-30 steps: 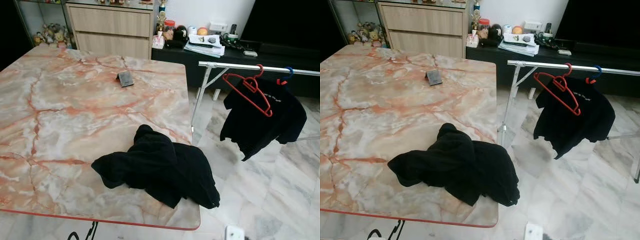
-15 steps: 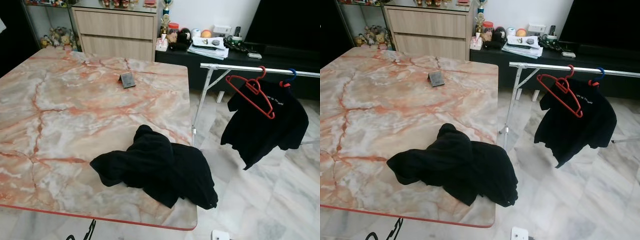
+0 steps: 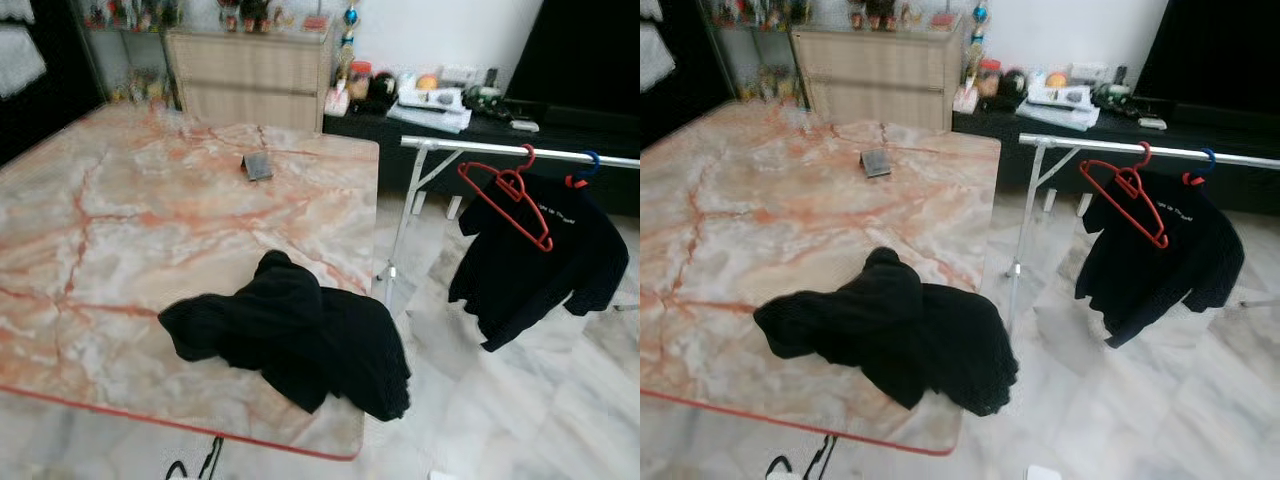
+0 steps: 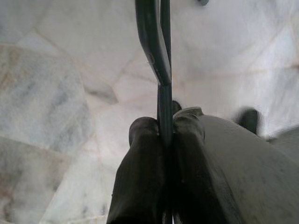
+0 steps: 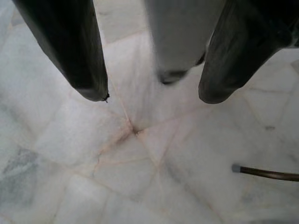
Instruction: Hang hanger
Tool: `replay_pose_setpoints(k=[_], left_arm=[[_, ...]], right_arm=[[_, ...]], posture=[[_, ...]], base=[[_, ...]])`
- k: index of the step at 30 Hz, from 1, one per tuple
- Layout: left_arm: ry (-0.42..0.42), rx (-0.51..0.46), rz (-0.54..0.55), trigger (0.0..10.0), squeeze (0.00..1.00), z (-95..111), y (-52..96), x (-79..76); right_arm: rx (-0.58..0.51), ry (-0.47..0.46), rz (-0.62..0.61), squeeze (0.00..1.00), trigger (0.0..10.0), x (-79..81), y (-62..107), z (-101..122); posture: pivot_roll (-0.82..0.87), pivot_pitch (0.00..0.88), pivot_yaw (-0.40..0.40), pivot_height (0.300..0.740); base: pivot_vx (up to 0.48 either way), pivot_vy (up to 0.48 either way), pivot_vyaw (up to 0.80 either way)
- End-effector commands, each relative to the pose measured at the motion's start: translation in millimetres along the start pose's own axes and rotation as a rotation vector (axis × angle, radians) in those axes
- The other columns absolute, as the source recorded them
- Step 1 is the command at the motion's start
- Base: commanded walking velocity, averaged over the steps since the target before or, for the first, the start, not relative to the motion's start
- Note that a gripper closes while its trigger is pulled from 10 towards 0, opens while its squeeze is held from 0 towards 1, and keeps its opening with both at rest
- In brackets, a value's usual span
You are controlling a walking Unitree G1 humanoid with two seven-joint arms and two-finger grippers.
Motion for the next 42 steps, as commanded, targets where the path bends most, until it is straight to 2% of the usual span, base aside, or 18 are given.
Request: replay_pose_setpoints(k=[1,8,16,24,30,42], left_arm=[[-0.019,0.049,-0.009,10.0,0.0,-15,1.8,-9.8],[-0.019,0.057,-0.021,10.0,0.0,-20,2.9,-23.4],[-0.037,0.092,-0.039,10.0,0.0,-45,10.3,-40.7],[-0.055,0.106,-0.07,10.0,0.0,-56,16.2,-68.8],[-0.056,0.098,-0.056,10.0,0.0,-50,12.6,-53.8],[-0.065,0.098,-0.057,10.0,0.0,-48,11.8,-50.4]], right_arm=[[0.001,0.0,-0.004,0.0,10.0,-3.1,0.2,-3],[-0.011,-0.012,0.013,0.0,10.0,1.6,1.2,-5],[-0.013,-0.013,0.009,0.0,10.0,1.3,1.2,-4],[-0.012,-0.013,0.0,0.0,10.0,0.7,1.3,-5],[-0.012,-0.009,0.005,0.0,10.0,2.3,1.4,-5],[-0.009,-0.021,-0.004,0.0,10.0,1.8,1.5,-5]], posture=[[0.0,0.102,-0.065,0.74],[-0.01,0.109,-0.056,0.74],[-0.03,0.118,-0.045,0.74],[-0.04,0.122,-0.039,0.74],[-0.03,0.124,-0.036,0.74],[-0.02,0.118,-0.033,0.74]], base=[[0.0,-0.315,0.0],[0.0,-0.316,0.0],[0.0,-0.313,0.0],[0.0,-0.316,0.0],[0.0,-0.316,0.0],[0.0,-0.315,0.0]])
Point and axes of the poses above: a point about 5 cm out from each wrist's last joint towards the gripper, its own y axis pointing back from the gripper into the wrist, its own z axis along the axis of the wrist's last joint, x = y × z, the point moved 5 cm from there along -y, pointing out of the wrist towards the gripper, and after that the axes turned 13 degrees about y, right-handed, at the moved point
